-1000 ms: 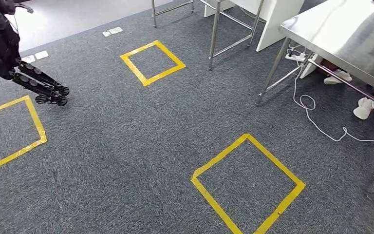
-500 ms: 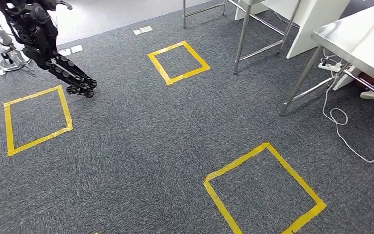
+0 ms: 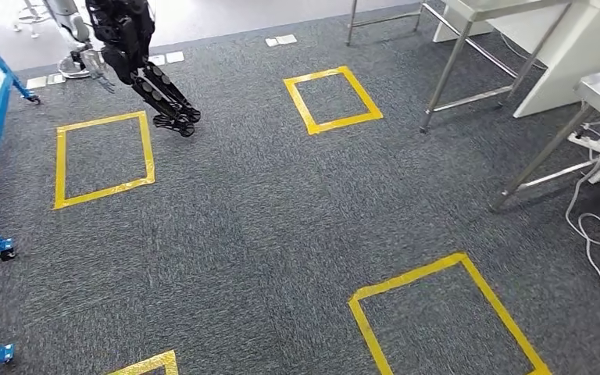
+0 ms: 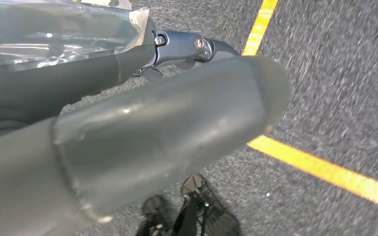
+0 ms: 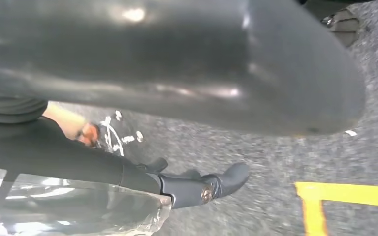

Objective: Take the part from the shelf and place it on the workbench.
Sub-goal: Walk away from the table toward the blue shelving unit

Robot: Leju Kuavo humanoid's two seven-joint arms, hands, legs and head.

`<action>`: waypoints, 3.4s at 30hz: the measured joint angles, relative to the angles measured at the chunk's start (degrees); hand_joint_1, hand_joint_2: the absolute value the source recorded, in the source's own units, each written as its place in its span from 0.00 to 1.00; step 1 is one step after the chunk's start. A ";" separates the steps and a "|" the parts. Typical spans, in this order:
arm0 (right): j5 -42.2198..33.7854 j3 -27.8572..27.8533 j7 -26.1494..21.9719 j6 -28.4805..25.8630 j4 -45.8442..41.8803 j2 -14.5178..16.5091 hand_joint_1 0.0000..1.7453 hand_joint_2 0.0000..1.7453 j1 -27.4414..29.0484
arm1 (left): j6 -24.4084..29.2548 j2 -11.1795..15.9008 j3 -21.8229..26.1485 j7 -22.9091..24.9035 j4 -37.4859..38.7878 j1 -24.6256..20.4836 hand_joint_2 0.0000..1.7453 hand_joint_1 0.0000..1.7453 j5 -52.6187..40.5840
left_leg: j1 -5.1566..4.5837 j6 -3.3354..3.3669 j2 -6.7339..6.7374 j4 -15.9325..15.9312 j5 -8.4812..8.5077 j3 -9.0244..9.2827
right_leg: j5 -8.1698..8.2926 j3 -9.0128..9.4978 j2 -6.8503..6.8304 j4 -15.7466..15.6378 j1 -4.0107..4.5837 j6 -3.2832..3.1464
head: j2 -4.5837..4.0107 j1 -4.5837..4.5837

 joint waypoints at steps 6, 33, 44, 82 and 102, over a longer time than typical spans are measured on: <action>0.57 0.00 -0.14 -0.33 0.01 -0.13 0.00 0.00 0.06 | -0.30 0.06 0.00 0.07 -0.01 -0.03 0.00 0.00 0.05 | -0.18 -0.21 -4.49 0.16 -0.04 0.26 | 4.71 0.85 2.70 -5.32 -0.42 1.87 | 0.00 0.16; 0.29 -0.02 0.18 0.04 0.02 -0.19 0.00 0.00 -0.05 | -0.04 0.20 -0.23 0.52 -0.01 -0.18 0.00 0.00 -0.77 | 0.12 -0.18 -1.66 0.47 -0.09 -0.22 | -1.10 -3.79 0.58 6.10 -0.19 0.69 | 0.00 -0.07; 0.51 -0.04 0.25 0.12 0.04 -0.27 0.00 0.00 -0.12 | 0.24 0.20 -0.28 0.77 -0.01 0.05 0.00 0.00 -0.99 | 0.21 -2.35 -2.98 5.02 -2.94 -2.51 | 7.10 2.95 1.48 -10.26 -0.91 -0.37 | 0.00 -0.45; 2.71 0.00 1.45 1.09 0.07 -0.45 0.00 0.00 -0.27 | 0.34 0.19 -0.91 0.94 -0.01 -0.02 0.00 0.00 -1.44 | 0.02 -2.37 -1.38 6.03 -3.96 -2.60 | 7.27 2.98 1.39 -10.56 -0.31 -1.55 | 0.00 -0.58; 8.09 3.79 5.69 3.38 0.27 -0.74 0.00 0.00 0.65 | 0.41 0.29 -1.08 1.05 -0.01 -0.04 0.00 0.00 -1.26 | 0.11 -1.43 -5.56 0.26 -0.11 0.27 | 6.36 2.69 4.29 -9.89 -1.66 1.85 | 0.00 -0.16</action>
